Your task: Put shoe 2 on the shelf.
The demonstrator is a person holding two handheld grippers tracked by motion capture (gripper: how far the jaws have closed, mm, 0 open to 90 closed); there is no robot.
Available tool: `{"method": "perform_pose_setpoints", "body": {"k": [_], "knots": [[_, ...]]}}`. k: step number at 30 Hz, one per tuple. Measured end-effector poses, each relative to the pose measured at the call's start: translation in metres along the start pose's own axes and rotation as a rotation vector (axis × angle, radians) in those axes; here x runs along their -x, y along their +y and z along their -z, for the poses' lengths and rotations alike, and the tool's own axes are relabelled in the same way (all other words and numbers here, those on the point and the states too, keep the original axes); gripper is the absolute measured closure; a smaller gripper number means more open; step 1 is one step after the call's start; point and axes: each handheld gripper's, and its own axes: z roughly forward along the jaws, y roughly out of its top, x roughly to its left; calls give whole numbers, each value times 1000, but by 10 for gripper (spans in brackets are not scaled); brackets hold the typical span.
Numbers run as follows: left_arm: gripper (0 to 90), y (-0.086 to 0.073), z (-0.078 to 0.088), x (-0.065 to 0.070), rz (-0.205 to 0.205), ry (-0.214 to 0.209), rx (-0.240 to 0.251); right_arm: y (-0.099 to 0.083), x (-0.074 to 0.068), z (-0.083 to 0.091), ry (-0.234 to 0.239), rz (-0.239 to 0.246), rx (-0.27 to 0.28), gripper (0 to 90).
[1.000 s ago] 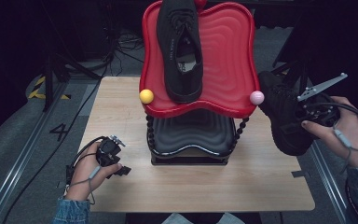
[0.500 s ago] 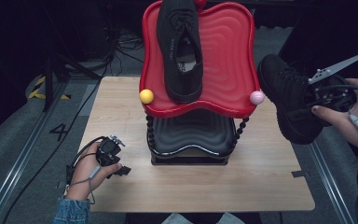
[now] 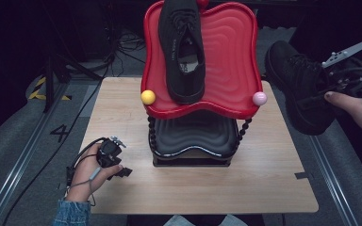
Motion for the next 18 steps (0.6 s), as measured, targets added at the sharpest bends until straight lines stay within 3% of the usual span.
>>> {"method": "perform_pose_setpoints", "body": {"k": [13,15,18], "knots": [[352,1,0,0,-7,1,-1,18,-5,29,-27,5,33,869],[352,0,0,1,10,-12,-9,23,-7,33,-30,13,39,868],[351,0,0,0,-6,1,0,31,-11,39,-30,24,47,868]]}}
